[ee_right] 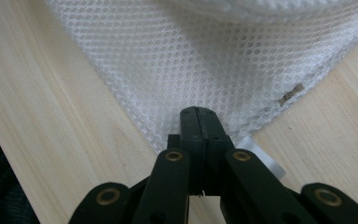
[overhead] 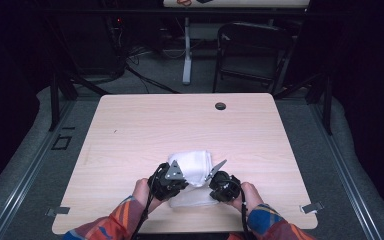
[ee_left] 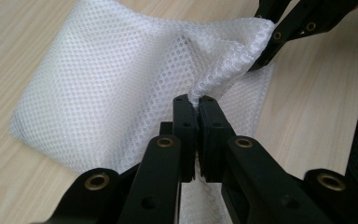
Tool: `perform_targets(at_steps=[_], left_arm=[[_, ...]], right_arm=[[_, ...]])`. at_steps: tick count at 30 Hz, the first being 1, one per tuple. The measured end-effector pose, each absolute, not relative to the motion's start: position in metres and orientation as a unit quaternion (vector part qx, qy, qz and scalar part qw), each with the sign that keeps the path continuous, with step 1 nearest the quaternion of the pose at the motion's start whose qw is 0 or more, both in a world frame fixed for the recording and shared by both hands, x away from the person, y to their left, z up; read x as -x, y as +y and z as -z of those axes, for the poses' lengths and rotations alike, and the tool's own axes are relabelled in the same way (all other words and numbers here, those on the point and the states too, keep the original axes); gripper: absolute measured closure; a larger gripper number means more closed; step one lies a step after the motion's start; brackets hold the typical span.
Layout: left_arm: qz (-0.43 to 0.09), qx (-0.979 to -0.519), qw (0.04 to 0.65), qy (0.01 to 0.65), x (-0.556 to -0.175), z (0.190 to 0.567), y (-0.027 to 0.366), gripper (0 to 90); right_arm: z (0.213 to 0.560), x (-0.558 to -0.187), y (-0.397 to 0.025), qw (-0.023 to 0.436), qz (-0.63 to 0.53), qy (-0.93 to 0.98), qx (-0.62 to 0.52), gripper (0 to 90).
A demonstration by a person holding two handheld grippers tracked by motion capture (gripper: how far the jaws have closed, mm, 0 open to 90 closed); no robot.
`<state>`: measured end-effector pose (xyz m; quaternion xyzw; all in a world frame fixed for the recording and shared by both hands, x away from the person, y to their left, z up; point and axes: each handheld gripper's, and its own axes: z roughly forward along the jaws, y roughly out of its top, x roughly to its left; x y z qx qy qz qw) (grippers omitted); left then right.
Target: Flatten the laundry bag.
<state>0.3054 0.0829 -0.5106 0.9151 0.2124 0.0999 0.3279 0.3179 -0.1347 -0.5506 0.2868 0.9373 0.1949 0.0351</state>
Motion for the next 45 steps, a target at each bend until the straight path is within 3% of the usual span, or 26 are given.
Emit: perform_targets(at_steps=[45], left_arm=[[-0.112,-0.908,0.316,0.251,-0.305,0.506,0.115,87.1]], right_arm=[[0.550,-0.321,-0.142,0.044,-0.182,0.935,-0.302,90.0]])
